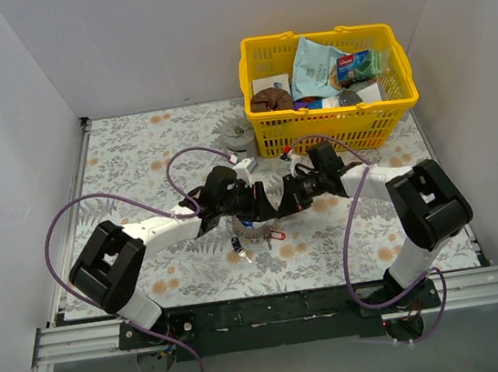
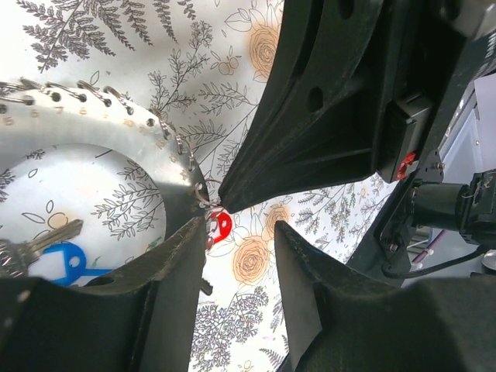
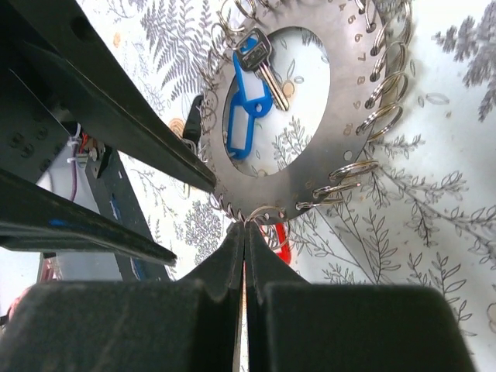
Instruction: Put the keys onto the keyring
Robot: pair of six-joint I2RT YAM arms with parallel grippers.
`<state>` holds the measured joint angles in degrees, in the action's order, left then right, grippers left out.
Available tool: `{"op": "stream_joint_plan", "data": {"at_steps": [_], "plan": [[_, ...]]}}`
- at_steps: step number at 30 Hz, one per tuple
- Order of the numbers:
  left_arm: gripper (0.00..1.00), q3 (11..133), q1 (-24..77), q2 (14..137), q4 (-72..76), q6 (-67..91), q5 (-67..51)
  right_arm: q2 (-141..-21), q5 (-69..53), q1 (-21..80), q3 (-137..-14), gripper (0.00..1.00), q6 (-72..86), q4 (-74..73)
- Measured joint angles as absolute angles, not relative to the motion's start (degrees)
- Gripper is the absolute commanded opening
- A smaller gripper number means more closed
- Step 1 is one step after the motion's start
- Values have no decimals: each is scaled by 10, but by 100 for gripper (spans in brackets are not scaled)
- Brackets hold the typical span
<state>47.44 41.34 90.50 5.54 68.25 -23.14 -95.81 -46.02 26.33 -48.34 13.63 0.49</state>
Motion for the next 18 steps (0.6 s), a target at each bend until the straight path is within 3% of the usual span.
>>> {"op": "stream_joint_plan", "data": {"at_steps": [8, 13, 18], "plan": [[40, 472, 410, 896, 51, 675, -222, -955, -433, 263, -421, 4, 135, 19], [40, 472, 409, 896, 49, 674, -223, -947, -415, 263, -406, 40, 140, 30], [40, 472, 409, 896, 46, 673, -223, -922, -367, 263, -392, 49, 139, 24]]}}
